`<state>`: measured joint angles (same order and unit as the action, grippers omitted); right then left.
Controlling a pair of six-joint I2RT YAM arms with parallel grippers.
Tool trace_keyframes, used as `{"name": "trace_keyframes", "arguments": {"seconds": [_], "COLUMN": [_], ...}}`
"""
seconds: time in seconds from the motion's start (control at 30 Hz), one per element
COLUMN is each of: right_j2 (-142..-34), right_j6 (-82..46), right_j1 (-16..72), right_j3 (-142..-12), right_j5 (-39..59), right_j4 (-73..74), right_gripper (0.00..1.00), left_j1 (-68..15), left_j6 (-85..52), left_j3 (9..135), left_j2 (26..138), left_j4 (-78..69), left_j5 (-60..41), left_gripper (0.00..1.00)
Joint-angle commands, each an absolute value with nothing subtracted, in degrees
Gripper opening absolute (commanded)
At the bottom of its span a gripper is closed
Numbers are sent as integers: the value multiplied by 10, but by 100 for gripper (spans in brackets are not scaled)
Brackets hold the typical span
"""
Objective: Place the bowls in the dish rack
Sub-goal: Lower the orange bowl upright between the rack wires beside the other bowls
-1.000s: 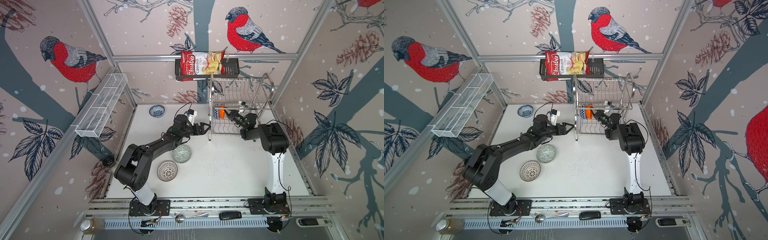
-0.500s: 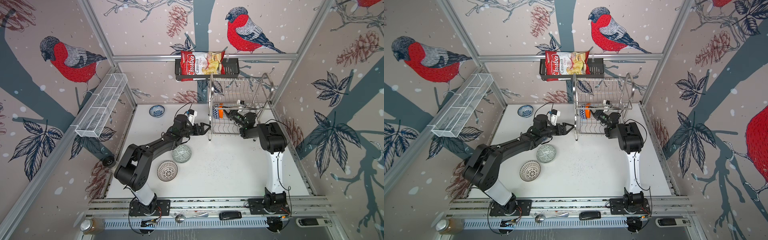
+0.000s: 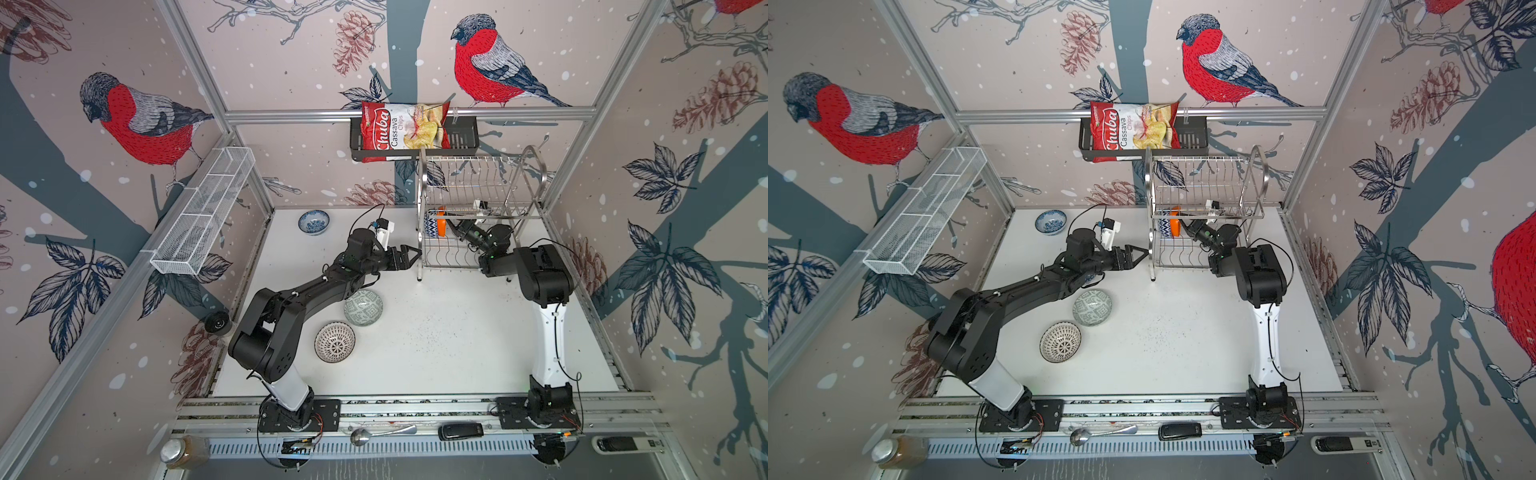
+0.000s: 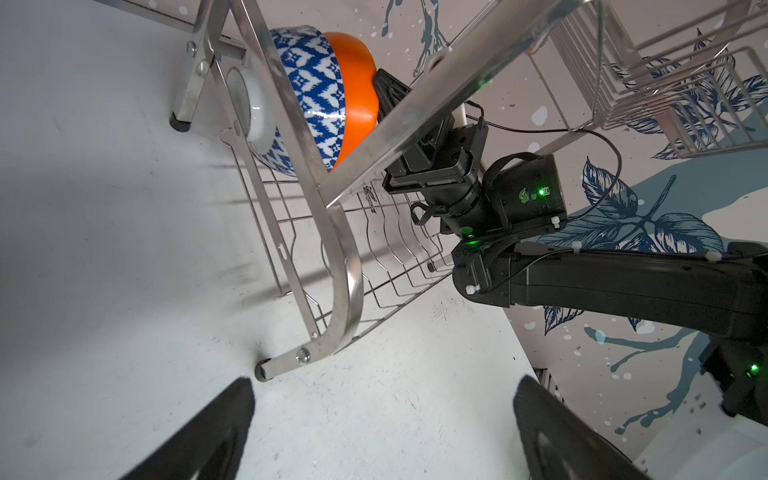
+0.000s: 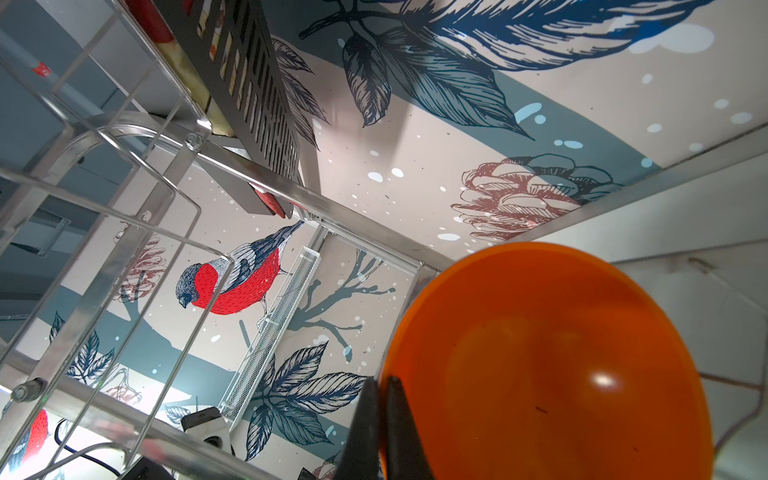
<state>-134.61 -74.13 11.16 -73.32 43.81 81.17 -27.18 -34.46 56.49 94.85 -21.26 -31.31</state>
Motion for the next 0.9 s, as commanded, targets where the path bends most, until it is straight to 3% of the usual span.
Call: {"name": "trace_keyframes", "arguments": {"seconds": [0.0, 0.27, 0.87], "right_j2": [-1370, -1384, -1378], "right_j6": [-765, -829, -756], "right_j1": [113, 105, 122], "right_j3": [-729, -722, -739], "right_j5": [438, 429, 424], "right_j4": [839, 923, 746], "right_gripper": [0, 0, 0], "left_j1": [-271, -271, -271], "left_j6": [-337, -336, -334], "left_j3": [569, 569, 568], "left_j2": [944, 945, 944], "left_j4": [-215, -215, -213], "left_j5": [-310, -311, -310], "left_gripper": [98, 98, 98]}}
